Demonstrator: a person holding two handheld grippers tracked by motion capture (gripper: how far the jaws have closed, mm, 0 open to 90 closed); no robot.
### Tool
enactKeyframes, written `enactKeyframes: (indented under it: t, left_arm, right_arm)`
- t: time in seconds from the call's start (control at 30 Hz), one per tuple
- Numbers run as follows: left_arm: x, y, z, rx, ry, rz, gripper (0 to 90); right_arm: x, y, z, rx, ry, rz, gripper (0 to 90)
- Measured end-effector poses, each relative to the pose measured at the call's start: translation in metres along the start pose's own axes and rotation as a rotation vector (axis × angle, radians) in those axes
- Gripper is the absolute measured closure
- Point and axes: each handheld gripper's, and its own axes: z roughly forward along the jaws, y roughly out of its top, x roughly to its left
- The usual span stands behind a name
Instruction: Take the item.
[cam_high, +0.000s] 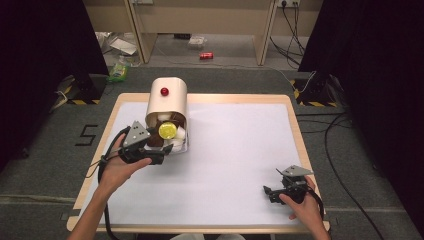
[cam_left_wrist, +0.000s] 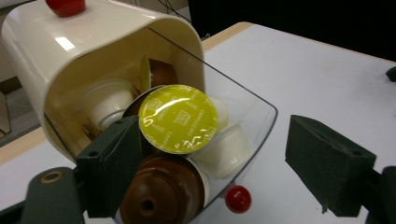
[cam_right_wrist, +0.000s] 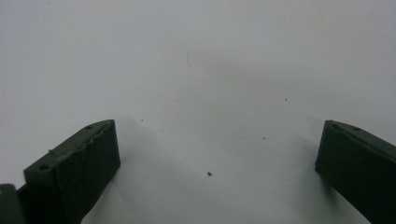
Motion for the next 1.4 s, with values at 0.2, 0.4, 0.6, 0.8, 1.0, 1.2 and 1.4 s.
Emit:
enactKeyframes:
  t: [0.2,0.4,0.6,0.8,1.0,1.2,1.4]
  left_arm:
    - [0.007,0.009,0.012,0.018,0.025,-0.006,21.6]
    - [0.009,0.012,0.022,0.038,0.035,-0.017,23.1]
    - [0.012,0.013,0.03,0.054,0.049,-0.025,23.6]
    - [0.014,0.015,0.038,0.062,0.058,-0.036,24.7]
    - [0.015,0.015,0.044,0.079,0.06,-0.037,25.1]
    - [0.018,0.013,0.049,0.1,0.058,-0.046,28.3]
    - [0.018,0.012,0.051,0.107,0.023,-0.056,39.8]
  right_arm:
    - [0.0,0.0,0.0,0.0,0.0,0.001,0.1]
    - [0.0,0.0,0.0,0.0,0.0,0.002,0.1]
    - [0.0,0.0,0.0,0.0,0.0,0.002,0.1]
    - [0.0,0.0,0.0,0.0,0.0,0.001,0.1]
    - [0.0,0.0,0.0,0.0,0.0,0.001,0.1]
    - [0.0,0.0,0.0,0.0,0.0,0.002,0.1]
    - [0.0,0.0,0.0,0.0,0.0,0.0,0.1]
